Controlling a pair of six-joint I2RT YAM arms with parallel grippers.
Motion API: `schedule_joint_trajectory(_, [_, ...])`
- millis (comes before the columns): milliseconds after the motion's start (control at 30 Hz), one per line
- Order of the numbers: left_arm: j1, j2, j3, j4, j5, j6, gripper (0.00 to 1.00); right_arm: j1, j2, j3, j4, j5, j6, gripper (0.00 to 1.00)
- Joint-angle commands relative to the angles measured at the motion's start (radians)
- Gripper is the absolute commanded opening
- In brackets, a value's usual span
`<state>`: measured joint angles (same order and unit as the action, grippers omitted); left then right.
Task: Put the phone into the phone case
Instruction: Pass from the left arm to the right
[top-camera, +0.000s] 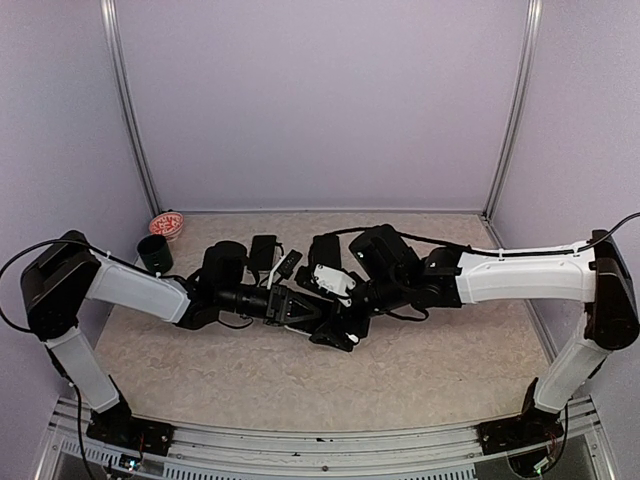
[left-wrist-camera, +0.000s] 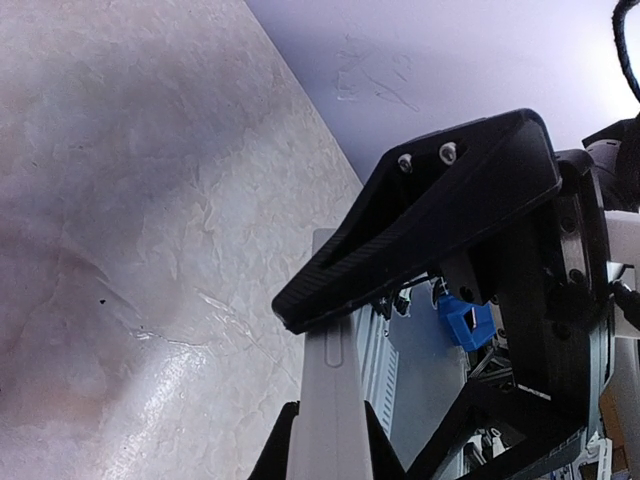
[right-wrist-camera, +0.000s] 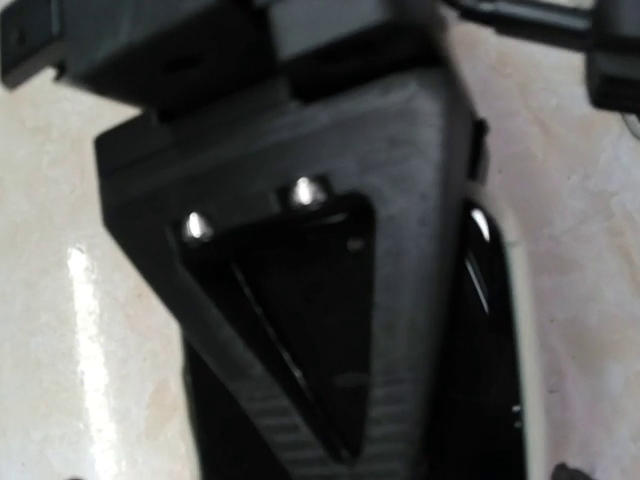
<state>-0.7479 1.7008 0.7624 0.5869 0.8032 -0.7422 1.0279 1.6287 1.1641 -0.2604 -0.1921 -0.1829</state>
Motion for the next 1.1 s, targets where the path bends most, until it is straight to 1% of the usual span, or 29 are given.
schedule_joint_trajectory(0, [-0.007,-0.001,0.044,0.012,0.003,0.019,0.04,0.019,0.031,0.037,-0.032,0.03,-0.016,0.99])
schedule_joint_trajectory(100, [-0.007,-0.003,0.051,-0.002,-0.002,0.025,0.04,0.026,0.039,0.043,-0.036,0.045,-0.019,0.99])
schedule_joint_trajectory(300, [-0.007,0.006,0.055,-0.008,-0.004,0.024,0.04,0.038,0.049,0.046,-0.038,0.133,-0.023,1.0])
schedule_joint_trajectory(500, [-0.006,0.012,0.057,-0.008,-0.004,0.023,0.04,0.043,0.049,0.042,-0.017,0.184,-0.023,0.99])
schedule_joint_trajectory(633, [-0.007,0.016,0.057,-0.005,-0.002,0.023,0.04,0.047,0.05,0.036,-0.004,0.253,-0.025,0.99])
schedule_joint_trajectory(833, [-0.007,0.02,0.054,0.001,-0.002,0.023,0.04,0.05,0.06,0.035,0.004,0.208,-0.028,0.99])
schedule_joint_trajectory(1067, [-0.007,0.022,0.049,0.009,0.002,0.02,0.04,0.051,0.086,0.037,0.002,0.223,-0.026,0.99])
